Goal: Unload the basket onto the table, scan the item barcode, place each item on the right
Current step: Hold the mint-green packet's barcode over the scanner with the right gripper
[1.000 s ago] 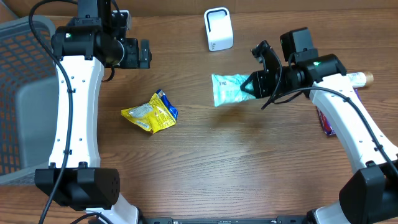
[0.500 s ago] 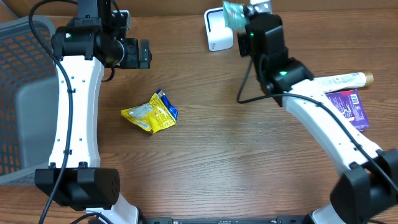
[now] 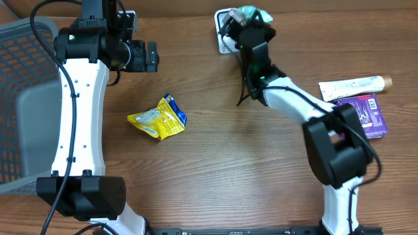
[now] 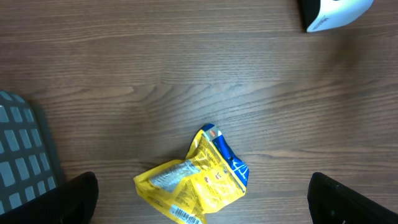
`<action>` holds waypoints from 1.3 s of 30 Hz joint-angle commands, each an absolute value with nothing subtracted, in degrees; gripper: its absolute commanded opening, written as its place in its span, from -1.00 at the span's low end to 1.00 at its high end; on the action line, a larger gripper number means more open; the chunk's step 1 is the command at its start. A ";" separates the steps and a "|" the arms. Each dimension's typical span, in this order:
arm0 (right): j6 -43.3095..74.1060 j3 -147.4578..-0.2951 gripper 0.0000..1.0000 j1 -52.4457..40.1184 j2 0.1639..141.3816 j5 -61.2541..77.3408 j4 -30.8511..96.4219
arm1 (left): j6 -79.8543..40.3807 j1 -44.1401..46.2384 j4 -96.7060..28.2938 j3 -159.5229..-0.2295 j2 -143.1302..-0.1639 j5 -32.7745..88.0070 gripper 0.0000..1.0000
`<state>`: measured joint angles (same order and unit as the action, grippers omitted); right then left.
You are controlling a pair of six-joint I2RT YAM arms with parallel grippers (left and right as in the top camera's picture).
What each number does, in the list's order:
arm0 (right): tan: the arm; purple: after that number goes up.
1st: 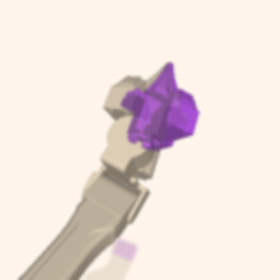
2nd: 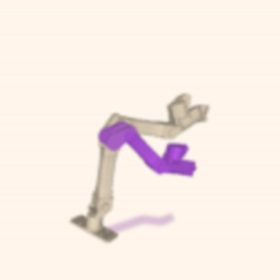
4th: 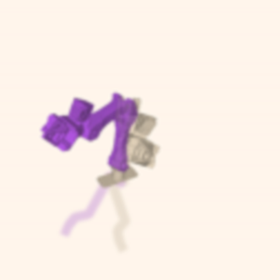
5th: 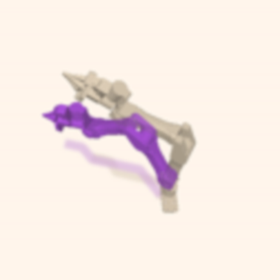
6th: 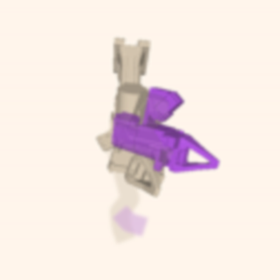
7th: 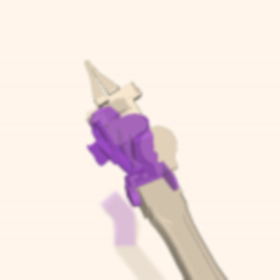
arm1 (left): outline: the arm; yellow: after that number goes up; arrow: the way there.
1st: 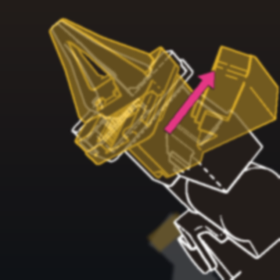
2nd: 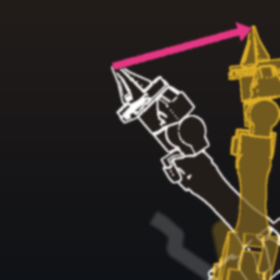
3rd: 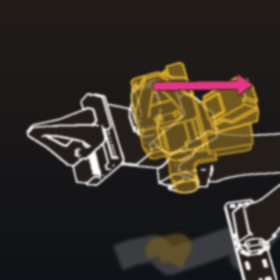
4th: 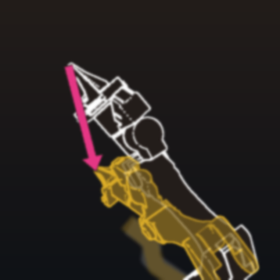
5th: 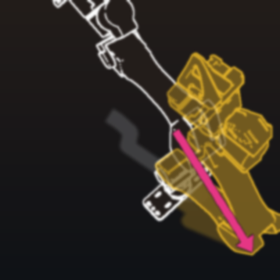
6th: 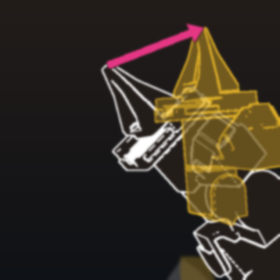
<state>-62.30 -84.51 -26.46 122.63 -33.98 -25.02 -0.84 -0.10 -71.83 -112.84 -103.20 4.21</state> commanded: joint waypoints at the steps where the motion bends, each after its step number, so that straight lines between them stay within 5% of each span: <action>1: -78.32 -85.43 -0.93 -27.29 125.43 -34.68 -31.57 | 0.45 0.01 -71.77 -112.64 -103.83 4.03 0.99; 19: -81.06 -85.49 -0.93 -27.66 128.33 -21.98 -32.62 | 0.45 0.03 -71.77 -112.64 -103.83 4.03 0.99; 39: -79.02 -85.47 -0.93 -29.32 125.21 -28.64 -36.77 | 0.47 0.01 -71.77 -112.64 -103.83 4.03 0.99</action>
<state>-83.33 -84.47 -27.88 128.42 -25.04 -35.97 -0.84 -0.10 -71.81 -112.84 -103.20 4.21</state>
